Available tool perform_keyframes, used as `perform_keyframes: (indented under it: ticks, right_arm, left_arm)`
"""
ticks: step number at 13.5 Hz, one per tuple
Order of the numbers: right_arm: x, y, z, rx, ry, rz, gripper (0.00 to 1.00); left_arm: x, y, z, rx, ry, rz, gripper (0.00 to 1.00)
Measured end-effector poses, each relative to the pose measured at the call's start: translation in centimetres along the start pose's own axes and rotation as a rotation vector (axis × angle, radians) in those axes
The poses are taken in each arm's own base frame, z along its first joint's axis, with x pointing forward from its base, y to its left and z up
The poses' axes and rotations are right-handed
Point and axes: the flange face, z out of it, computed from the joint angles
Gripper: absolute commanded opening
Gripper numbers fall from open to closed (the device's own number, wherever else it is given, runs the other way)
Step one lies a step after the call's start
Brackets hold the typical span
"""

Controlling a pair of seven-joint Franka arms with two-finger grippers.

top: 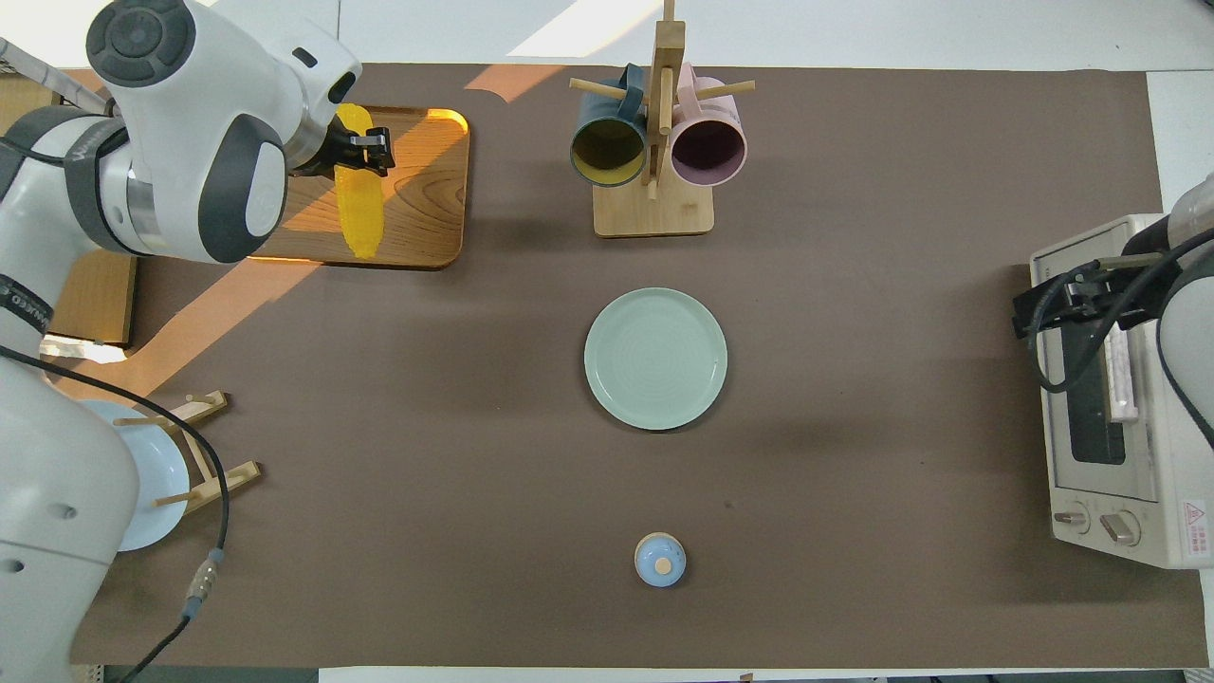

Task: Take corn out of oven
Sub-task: 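Carry the corn with the left gripper onto the wooden tray, then open the left gripper and withdraw it from the corn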

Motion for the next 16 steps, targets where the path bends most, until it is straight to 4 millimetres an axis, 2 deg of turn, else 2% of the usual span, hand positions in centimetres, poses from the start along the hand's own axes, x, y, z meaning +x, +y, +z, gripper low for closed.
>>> perform_keyframes:
  ticks: [3,4,9,10,13,16]
  right_arm:
    - [-0.2,-0.3,0.2,0.002,-0.021,-0.005,1.0]
    - [-0.3,-0.4,0.2,0.002,-0.028,-0.007,1.0]
    - [-0.7,-1.7,0.2,-0.001,-0.053,-0.027,1.0]
    - [-0.9,-1.8,0.3,-0.001,-0.065,-0.024,1.0]
    - [-1.1,-1.1,0.1,0.0,-0.058,-0.007,1.0]
    - [-1.1,0.4,-0.7,0.004,-0.032,0.023,1.0]
  left_arm:
    - [3.4,-3.1,6.2,-0.008,0.022,0.04,0.0]
    - [3.6,-3.6,7.3,-0.011,0.021,0.05,0.0]
    - [3.1,-2.8,9.1,-0.022,0.014,0.071,0.0]
    - [3.0,-2.8,9.4,-0.021,0.014,0.073,0.99]
    - [2.9,-2.8,9.7,-0.021,0.012,0.08,1.0]
    - [3.0,-2.8,7.4,-0.022,0.023,0.083,1.0]
